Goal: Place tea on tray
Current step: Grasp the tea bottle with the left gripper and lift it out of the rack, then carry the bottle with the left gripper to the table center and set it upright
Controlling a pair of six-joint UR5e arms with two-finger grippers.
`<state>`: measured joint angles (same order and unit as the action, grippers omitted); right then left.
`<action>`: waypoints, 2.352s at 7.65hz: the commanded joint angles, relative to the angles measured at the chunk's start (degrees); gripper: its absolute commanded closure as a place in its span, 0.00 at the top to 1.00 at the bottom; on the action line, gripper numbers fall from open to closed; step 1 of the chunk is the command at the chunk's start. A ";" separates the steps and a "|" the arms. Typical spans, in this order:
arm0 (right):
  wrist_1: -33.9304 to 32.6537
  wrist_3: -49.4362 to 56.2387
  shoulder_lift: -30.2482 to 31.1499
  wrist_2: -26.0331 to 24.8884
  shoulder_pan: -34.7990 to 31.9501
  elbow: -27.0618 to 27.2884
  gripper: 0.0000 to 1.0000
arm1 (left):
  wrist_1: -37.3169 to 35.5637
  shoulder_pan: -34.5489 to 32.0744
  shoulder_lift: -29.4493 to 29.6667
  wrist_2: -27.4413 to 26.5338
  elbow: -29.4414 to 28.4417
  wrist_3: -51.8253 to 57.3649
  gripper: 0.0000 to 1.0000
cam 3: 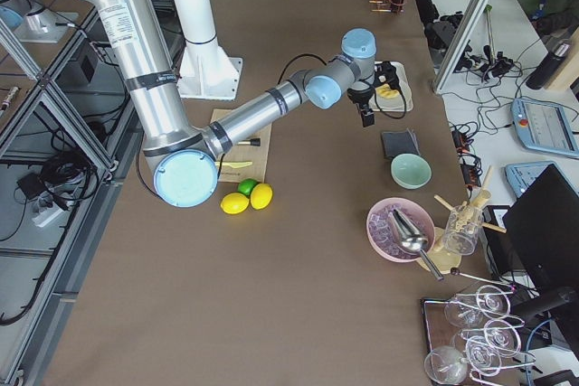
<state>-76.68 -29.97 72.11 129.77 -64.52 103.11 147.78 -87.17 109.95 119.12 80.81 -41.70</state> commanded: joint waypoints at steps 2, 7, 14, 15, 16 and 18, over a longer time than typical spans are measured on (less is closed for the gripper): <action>4.31 0.08 -3.01 -0.05 4.29 2.36 0.99 | 0.23 5.91 -7.71 1.39 15.99 -0.57 0.00; 11.29 0.17 -7.50 -5.99 12.99 2.71 0.96 | 0.14 32.50 -6.51 -17.33 24.22 -1.97 0.00; 11.29 0.08 -7.51 -9.89 16.44 3.24 0.97 | -23.41 60.16 9.58 -46.06 25.10 -2.16 0.00; 11.29 0.08 -7.51 -9.89 16.61 3.15 0.97 | -24.46 61.92 10.19 -46.34 25.02 -2.33 0.00; 11.38 0.08 -7.51 -9.89 16.62 3.06 0.97 | -25.77 63.07 11.85 -46.34 25.01 -2.77 0.00; 11.47 0.08 -7.51 -9.89 16.70 2.97 0.98 | -26.31 65.53 11.95 -49.04 25.01 -3.38 0.00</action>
<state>-65.32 -29.88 64.60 119.89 -47.93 106.15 122.09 -24.00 121.47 72.67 105.83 -44.49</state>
